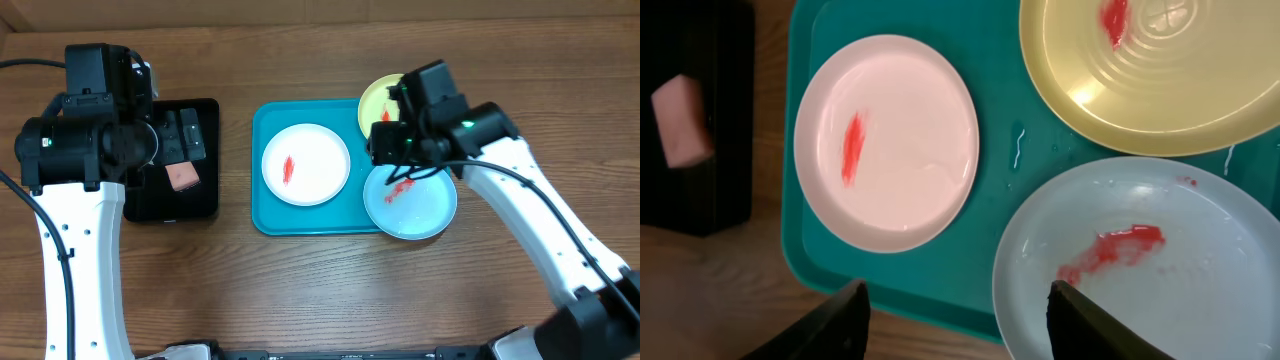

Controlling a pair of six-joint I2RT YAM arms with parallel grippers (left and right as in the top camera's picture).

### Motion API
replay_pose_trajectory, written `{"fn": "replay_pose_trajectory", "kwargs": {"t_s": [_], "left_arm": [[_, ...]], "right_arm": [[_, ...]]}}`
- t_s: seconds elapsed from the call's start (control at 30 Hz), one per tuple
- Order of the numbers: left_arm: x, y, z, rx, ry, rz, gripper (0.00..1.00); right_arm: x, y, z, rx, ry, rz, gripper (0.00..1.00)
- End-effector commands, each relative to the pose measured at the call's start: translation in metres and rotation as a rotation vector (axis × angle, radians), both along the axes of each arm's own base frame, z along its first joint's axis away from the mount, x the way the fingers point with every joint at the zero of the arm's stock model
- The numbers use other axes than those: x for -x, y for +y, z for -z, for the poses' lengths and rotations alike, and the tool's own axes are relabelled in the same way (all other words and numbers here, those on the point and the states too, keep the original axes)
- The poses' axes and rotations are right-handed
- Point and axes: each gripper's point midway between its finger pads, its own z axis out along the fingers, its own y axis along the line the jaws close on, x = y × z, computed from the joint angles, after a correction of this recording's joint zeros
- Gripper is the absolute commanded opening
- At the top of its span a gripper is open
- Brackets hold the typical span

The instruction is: Clean dirty plates on tray and stack at the side

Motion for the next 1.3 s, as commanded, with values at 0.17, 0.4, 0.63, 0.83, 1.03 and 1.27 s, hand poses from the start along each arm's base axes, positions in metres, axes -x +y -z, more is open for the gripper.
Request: {"fn": "replay_pose_trajectory", "kwargs": {"t_s": [0.17, 0.4, 0.63, 0.83, 1.03, 1.27], "left_arm": [[-0.009, 0.001, 0.001, 0.002, 0.002, -0.009, 1.00], [-0.023, 0.001, 0.028, 0.016, 0.086, -0.027, 1.00], [-0.033, 0.002, 0.050, 0.035, 0.151, -0.065, 0.98], [-0.036, 0.002, 0.060, 0.035, 0.179, -0.064, 0.97], [-0.039, 0.002, 0.059, 0.035, 0.165, -0.065, 0.96], [-0.041, 0.002, 0.058, 0.034, 0.156, -0.065, 0.94]], "right_arm": [[-0.029, 0.024, 0.040, 0.037, -0.015, -0.046, 0.45], [-0.038, 0.044, 0.069, 0.055, -0.015, -0.067, 0.36], [-0.047, 0.042, 0.097, 0.095, 0.013, 0.021, 0.23], [-0.052, 0.038, 0.120, 0.134, 0.030, 0.043, 0.22], [-0.056, 0.045, 0.134, 0.117, 0.036, 0.028, 0.23], [-0.054, 0.052, 0.147, 0.091, 0.066, 0.008, 0.22]]}}
